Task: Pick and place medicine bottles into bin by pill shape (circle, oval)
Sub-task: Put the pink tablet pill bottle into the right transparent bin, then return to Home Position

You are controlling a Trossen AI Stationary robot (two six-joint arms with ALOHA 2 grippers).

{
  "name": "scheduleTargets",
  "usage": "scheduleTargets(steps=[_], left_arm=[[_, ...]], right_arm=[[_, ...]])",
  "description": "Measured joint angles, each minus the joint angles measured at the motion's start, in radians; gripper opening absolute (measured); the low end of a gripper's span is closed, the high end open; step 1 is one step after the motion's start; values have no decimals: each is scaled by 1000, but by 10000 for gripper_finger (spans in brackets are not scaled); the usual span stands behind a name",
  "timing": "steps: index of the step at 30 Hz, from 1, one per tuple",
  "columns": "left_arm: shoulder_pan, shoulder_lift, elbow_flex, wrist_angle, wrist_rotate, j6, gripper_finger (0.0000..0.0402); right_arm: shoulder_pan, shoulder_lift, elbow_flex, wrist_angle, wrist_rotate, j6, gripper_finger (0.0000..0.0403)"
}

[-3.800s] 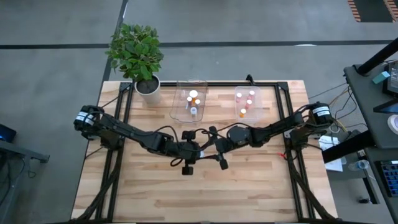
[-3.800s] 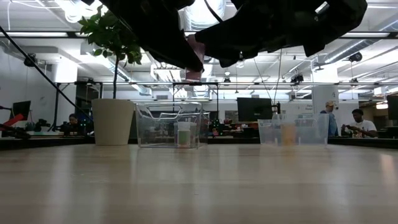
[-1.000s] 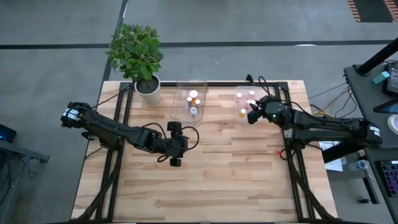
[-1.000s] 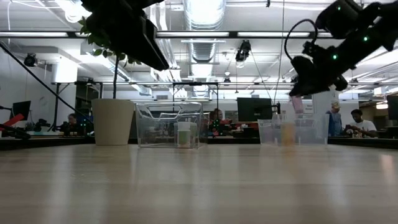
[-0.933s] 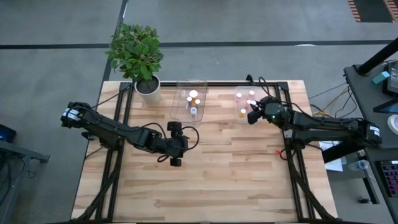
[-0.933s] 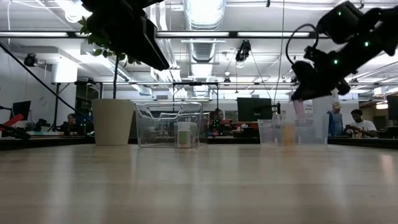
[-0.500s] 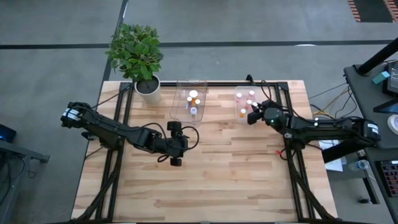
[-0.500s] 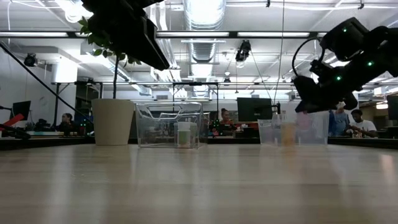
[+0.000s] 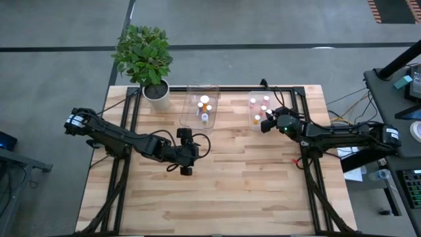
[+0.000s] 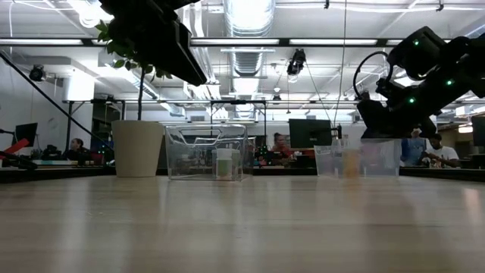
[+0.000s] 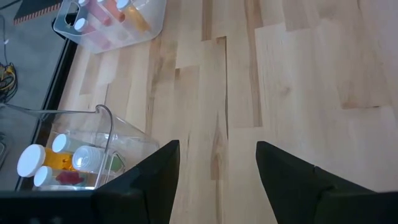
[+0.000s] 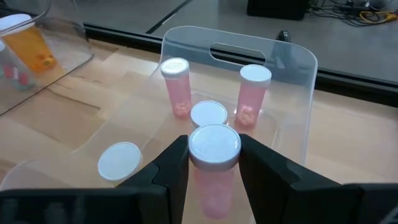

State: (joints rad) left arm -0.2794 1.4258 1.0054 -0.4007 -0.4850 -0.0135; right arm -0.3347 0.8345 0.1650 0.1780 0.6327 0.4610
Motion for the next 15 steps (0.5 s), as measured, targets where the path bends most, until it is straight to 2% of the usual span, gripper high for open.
scheduleTargets(steps=[10, 15], left_arm=[[0, 0, 0, 0, 0, -4, 196], [0, 0, 0, 0, 0, -5, 196]], right_arm=[[0, 0, 0, 0, -1, 3, 180], [0, -2, 8, -3, -4, 1, 191]])
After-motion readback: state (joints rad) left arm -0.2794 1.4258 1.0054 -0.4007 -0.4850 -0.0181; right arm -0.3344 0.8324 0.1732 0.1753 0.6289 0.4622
